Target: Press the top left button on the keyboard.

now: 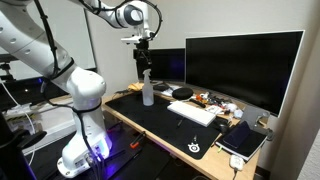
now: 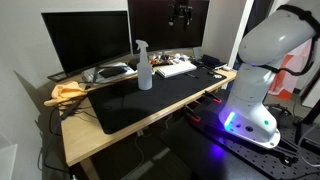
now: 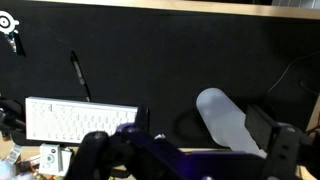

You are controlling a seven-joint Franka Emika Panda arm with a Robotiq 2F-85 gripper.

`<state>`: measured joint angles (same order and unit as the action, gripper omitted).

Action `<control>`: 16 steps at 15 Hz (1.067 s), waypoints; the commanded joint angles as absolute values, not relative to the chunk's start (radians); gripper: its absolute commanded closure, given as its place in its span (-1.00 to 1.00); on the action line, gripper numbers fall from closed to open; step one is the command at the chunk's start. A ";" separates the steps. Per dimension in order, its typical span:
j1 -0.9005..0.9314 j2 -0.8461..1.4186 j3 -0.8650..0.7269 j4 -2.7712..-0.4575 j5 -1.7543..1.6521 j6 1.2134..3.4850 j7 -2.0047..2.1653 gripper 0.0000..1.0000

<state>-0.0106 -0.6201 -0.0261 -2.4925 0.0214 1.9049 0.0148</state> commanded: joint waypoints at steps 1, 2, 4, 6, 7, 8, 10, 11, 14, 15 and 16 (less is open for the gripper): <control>-0.035 -0.568 -0.043 -2.444 0.026 1.926 0.025 -1.00; -0.040 -0.549 -0.048 -2.433 0.025 1.941 0.021 -1.00; -0.052 -0.502 -0.054 -2.410 0.003 1.981 0.015 -1.00; -0.059 -0.437 -0.065 -2.374 -0.005 2.023 0.006 -1.00; -0.063 -0.406 -0.067 -2.356 -0.005 2.039 0.010 -1.00; -0.065 -0.371 -0.072 -2.337 -0.002 2.055 0.010 -1.00; -0.071 -0.305 -0.081 -2.298 0.002 2.074 0.010 -1.00; -0.072 -0.276 -0.084 -2.282 0.000 2.086 0.008 -1.00; -0.078 -0.183 -0.085 -2.219 -0.008 2.095 0.018 -0.35; -0.079 -0.158 -0.086 -2.201 -0.008 2.096 0.021 -0.17; -0.080 -0.135 -0.087 -2.187 -0.005 2.097 0.022 -0.02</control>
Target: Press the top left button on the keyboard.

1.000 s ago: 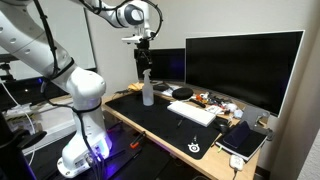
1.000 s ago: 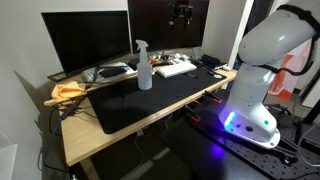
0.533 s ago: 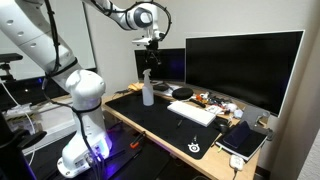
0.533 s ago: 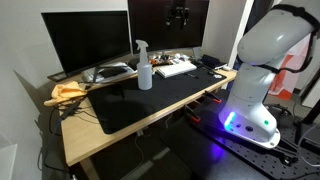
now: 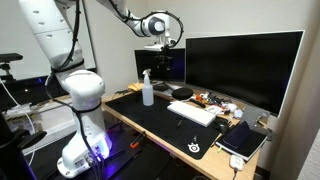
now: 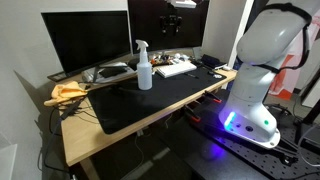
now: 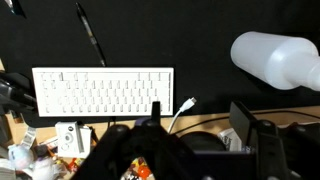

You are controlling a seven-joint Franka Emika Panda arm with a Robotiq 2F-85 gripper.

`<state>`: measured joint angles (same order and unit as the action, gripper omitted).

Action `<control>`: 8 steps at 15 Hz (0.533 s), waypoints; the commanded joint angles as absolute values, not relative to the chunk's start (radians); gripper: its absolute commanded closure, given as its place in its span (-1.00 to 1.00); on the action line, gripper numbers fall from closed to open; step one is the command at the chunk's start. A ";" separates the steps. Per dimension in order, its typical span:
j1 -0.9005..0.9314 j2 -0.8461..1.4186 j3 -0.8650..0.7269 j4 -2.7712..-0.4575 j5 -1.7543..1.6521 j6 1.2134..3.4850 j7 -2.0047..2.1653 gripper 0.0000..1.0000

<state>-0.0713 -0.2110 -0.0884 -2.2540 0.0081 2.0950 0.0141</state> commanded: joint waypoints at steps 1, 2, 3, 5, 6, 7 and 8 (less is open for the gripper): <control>-0.080 -0.117 -0.088 -2.178 -0.002 2.101 0.025 0.16; -0.081 -0.102 -0.088 -2.169 -0.005 2.105 0.030 0.29; -0.082 -0.087 -0.089 -2.163 -0.005 2.107 0.034 0.47; -0.085 -0.064 -0.090 -2.156 -0.016 2.121 0.053 0.77; -0.086 -0.052 -0.089 -2.155 -0.027 2.128 0.066 0.90; -0.088 -0.043 -0.088 -2.156 -0.034 2.135 0.078 0.99; -0.088 -0.037 -0.088 -2.157 -0.048 2.136 0.091 1.00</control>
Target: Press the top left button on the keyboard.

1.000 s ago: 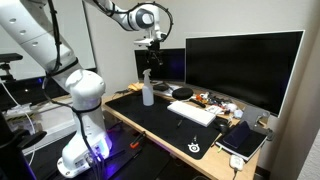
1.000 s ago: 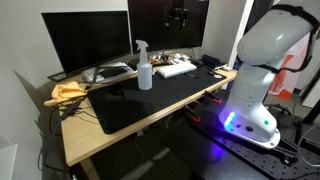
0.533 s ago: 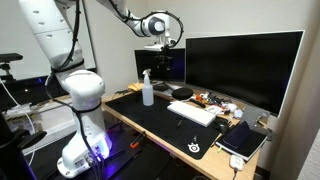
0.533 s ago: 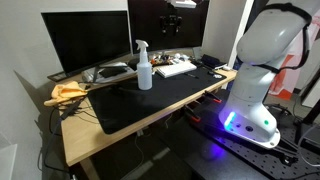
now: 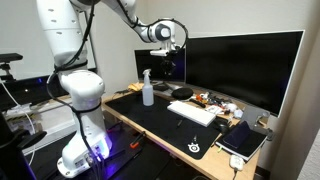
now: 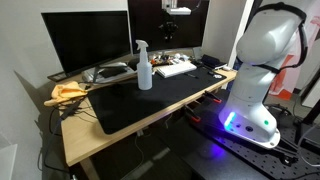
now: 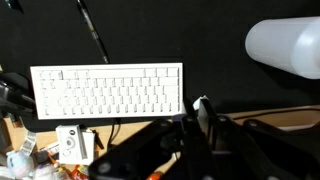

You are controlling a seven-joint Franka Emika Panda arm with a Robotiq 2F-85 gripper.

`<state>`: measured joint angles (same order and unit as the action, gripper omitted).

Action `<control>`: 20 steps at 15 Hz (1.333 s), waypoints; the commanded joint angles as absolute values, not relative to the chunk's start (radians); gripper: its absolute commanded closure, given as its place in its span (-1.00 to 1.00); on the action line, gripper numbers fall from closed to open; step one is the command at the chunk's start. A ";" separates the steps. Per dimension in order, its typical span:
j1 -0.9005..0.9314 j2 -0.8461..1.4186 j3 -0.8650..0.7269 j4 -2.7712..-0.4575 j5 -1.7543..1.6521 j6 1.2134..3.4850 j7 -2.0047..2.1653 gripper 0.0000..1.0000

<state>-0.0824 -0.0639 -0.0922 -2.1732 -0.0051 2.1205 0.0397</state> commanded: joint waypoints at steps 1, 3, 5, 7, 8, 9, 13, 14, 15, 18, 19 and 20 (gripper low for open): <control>-0.085 -0.054 -0.090 -2.169 -0.018 2.120 0.050 0.85; -0.085 -0.041 -0.090 -2.168 -0.029 2.126 0.066 0.98; -0.085 -0.038 -0.090 -2.166 -0.030 2.128 0.066 0.98; -0.085 -0.038 -0.090 -2.165 -0.030 2.128 0.066 1.00; -0.083 -0.045 -0.088 -2.175 -0.027 2.134 0.066 1.00; -0.083 -0.031 -0.088 -2.165 -0.021 2.126 0.065 1.00; -0.086 0.011 -0.091 -2.149 -0.010 2.132 0.069 1.00; -0.087 0.027 -0.093 -2.142 -0.013 2.133 0.073 1.00; -0.088 0.042 -0.094 -2.137 -0.013 2.133 0.077 1.00; -0.090 0.094 -0.098 -2.112 -0.005 2.133 0.080 1.00; -0.090 0.110 -0.100 -2.104 -0.003 2.134 0.082 1.00; -0.090 0.127 -0.101 -2.093 -0.004 2.136 0.088 1.00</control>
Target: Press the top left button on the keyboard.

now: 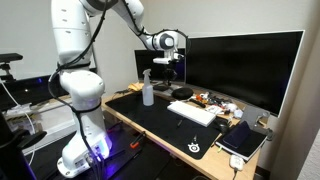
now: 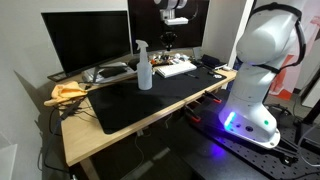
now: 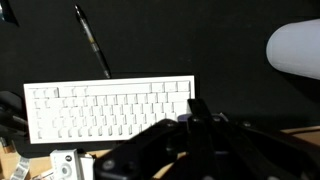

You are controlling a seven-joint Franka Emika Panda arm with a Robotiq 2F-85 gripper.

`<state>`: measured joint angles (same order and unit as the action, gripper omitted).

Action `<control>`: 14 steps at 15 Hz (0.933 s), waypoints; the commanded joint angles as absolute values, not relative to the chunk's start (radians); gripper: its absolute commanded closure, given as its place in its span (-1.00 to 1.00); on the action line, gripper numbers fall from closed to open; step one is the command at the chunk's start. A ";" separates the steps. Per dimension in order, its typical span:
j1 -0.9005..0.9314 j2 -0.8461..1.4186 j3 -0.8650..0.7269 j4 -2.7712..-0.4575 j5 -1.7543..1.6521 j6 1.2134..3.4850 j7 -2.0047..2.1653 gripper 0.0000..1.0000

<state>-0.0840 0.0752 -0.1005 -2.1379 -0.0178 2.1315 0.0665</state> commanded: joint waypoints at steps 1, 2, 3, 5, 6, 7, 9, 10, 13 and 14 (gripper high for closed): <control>-0.090 0.143 -0.102 -2.083 -0.004 2.137 0.093 1.00; -0.091 0.162 -0.104 -2.070 -0.005 2.137 0.098 1.00; -0.091 0.178 -0.104 -2.059 -0.004 2.137 0.104 1.00; -0.092 0.213 -0.105 -2.033 -0.002 2.132 0.117 1.00; -0.091 0.228 -0.105 -2.022 -0.004 2.131 0.125 1.00; -0.090 0.246 -0.105 -2.008 -0.004 2.125 0.133 1.00; -0.088 0.280 -0.104 -1.983 -0.004 2.121 0.145 1.00; -0.088 0.296 -0.105 -1.971 -0.005 2.120 0.154 1.00; -0.085 0.347 -0.106 -1.928 -0.002 2.119 0.178 1.00; -0.083 0.364 -0.106 -1.914 -0.005 2.122 0.188 1.00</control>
<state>-0.0880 0.3149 -0.1035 -1.9726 -0.0161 2.1341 0.1504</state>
